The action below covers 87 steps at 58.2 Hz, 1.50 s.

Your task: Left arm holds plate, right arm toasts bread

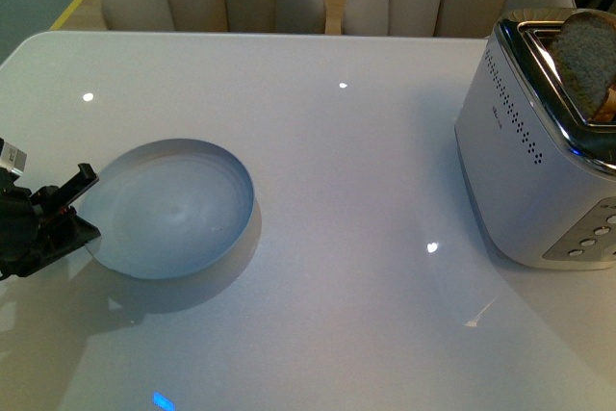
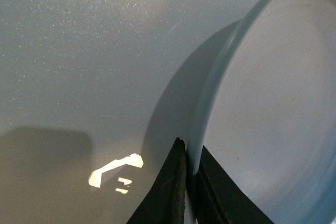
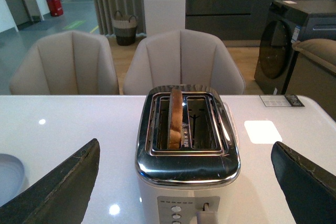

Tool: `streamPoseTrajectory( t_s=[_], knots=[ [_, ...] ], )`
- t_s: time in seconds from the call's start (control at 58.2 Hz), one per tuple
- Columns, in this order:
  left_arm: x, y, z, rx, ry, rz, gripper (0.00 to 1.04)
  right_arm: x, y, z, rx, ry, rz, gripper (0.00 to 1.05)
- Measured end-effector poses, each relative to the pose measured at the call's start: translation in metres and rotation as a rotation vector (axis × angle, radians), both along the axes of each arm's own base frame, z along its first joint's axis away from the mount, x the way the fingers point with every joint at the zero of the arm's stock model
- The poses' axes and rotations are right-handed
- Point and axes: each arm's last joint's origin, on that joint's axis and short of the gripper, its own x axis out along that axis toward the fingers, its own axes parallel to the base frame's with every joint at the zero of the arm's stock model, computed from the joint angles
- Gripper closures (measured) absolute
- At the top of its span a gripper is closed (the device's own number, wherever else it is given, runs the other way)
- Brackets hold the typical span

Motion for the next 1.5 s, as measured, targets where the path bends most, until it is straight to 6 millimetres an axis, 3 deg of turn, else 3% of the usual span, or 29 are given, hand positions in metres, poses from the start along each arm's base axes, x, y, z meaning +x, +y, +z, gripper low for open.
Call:
streamPoseTrajectory(
  t_s=[0.155, 0.378, 0.55, 0.688, 0.808, 1.1, 1.204, 1.272, 1.496],
  knots=[
    [0.000, -0.001, -0.001, -0.006, -0.013, 0.002, 1.01, 0.000, 0.000, 0.000, 0.000, 0.000, 0.000, 0.09],
    [-0.005, -0.004, 0.005, -0.041, -0.054, 0.014, 0.66, 0.000, 0.000, 0.000, 0.000, 0.000, 0.000, 0.09],
    [-0.007, -0.009, 0.050, -0.012, -0.183, 0.008, 0.27, 0.000, 0.000, 0.000, 0.000, 0.000, 0.000, 0.09],
    [-0.013, -0.018, 0.093, 0.022, -0.317, -0.009, 0.06, 0.000, 0.000, 0.000, 0.000, 0.000, 0.000, 0.09],
    [-0.030, -0.031, 0.138, 0.038, -0.444, -0.042, 0.07, 0.000, 0.000, 0.000, 0.000, 0.000, 0.000, 0.09],
    [-0.071, -0.054, 0.211, 0.038, -0.657, -0.024, 0.08, 0.000, 0.000, 0.000, 0.000, 0.000, 0.000, 0.09],
    [-0.090, -0.058, 0.215, 0.333, -0.928, 0.038, 0.26, 0.000, 0.000, 0.000, 0.000, 0.000, 0.000, 0.09],
    [-0.106, -0.057, 0.217, 0.484, -0.996, 0.010, 0.37, 0.000, 0.000, 0.000, 0.000, 0.000, 0.000, 0.09],
    [-0.150, -0.053, 0.217, 0.641, -1.041, -0.068, 0.82, 0.000, 0.000, 0.000, 0.000, 0.000, 0.000, 0.09]
  ],
)
